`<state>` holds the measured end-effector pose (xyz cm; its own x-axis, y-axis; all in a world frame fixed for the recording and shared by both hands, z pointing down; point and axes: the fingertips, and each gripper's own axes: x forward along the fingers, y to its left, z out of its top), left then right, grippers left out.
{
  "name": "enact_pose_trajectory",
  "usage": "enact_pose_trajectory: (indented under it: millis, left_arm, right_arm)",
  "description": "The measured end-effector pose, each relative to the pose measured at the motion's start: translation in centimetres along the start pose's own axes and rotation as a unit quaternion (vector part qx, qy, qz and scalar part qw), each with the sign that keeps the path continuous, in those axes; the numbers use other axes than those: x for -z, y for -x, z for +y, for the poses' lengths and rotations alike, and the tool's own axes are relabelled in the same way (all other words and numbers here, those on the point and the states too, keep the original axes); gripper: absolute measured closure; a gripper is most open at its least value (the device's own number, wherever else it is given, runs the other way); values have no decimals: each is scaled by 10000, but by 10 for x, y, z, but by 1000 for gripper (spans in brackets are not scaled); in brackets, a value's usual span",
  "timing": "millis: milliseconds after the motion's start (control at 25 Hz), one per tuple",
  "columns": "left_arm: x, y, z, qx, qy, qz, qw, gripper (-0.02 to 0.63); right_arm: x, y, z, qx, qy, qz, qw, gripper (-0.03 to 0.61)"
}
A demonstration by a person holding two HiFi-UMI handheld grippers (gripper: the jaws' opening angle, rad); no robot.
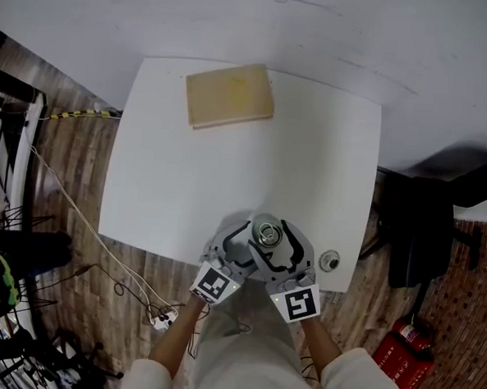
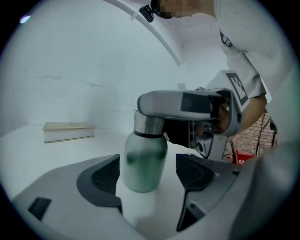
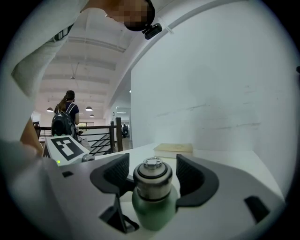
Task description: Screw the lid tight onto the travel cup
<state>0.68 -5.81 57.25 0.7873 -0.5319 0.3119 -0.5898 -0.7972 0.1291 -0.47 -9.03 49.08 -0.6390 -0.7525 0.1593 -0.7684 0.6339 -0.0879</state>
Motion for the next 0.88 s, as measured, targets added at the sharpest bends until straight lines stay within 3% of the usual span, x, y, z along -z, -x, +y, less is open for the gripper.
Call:
enact_pose_trajectory:
  millis: [280, 520, 560, 680, 880]
  left_arm:
    - [-27, 46, 12, -624, 242, -236, 9975, 262]
    - [-74, 77, 27, -1123, 310, -630, 9912, 267]
    - [-81, 82, 29, -1165, 297, -660, 9906, 294]
    - [-98, 98, 33, -1309, 189, -700, 9887, 412]
    - [-123, 121, 38, -1633, 43, -681, 9842, 545]
  right_arm:
    - [-30, 33, -14, 305, -59, -57, 9995, 329]
    - [-44, 66, -41, 699, 137, 35, 9975, 415]
    - [-48, 69, -47, 792, 145, 30, 9967, 453]
    - [-60, 81, -62, 1087, 154, 10, 9940, 481]
    - [-79, 104, -83, 1515, 63, -66, 9884, 562]
